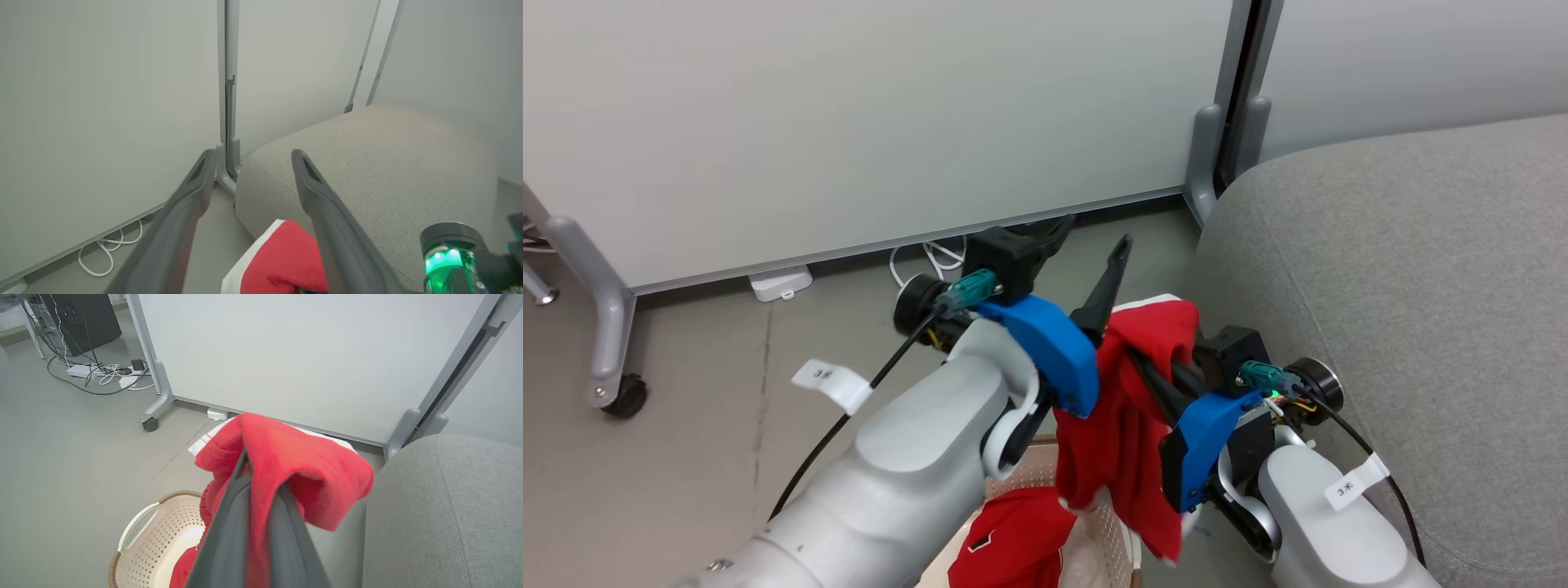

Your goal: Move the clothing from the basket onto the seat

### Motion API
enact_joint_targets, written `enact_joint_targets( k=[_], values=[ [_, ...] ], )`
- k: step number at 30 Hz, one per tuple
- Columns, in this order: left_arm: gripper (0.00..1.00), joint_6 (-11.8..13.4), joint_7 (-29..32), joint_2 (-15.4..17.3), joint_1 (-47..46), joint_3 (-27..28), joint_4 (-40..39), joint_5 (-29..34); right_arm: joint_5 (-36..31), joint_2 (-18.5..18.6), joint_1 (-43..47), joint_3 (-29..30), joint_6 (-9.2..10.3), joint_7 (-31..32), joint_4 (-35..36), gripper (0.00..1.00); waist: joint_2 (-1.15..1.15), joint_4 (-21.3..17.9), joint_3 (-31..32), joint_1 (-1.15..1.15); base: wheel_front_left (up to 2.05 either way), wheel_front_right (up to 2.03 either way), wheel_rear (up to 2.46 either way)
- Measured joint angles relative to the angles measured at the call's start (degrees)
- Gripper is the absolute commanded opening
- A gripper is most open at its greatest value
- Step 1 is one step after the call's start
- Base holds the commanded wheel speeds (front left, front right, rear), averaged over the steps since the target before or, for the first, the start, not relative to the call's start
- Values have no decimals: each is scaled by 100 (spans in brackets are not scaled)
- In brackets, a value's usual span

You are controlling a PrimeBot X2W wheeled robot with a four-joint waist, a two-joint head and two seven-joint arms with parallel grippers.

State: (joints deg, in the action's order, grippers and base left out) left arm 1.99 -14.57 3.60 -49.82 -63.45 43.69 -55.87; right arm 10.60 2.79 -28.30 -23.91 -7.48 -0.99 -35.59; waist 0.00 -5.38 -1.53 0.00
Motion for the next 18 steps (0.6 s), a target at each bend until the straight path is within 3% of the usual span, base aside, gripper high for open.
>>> enact_joint_targets(
  k=[5, 14, 18],
  values=[
    [100, 4, -42, 375, 545, 686, -457, 323, -12, 0, -26, 31, 0, 19, 100, 0, 0, -55, -50, 0, 0, 0, 0],
    [100, 60, -43, 946, 2211, 2198, -1872, 1733, -98, 2, 0, 288, 0, 44, 383, 0, 0, -148, -117, 0, 0, 0, 0],
    [100, -129, -43, 1039, 2981, 2735, -2390, 2280, -194, 2, 96, 470, 0, 93, 563, 0, 0, -190, -145, 0, 0, 0, 0]
  ],
)
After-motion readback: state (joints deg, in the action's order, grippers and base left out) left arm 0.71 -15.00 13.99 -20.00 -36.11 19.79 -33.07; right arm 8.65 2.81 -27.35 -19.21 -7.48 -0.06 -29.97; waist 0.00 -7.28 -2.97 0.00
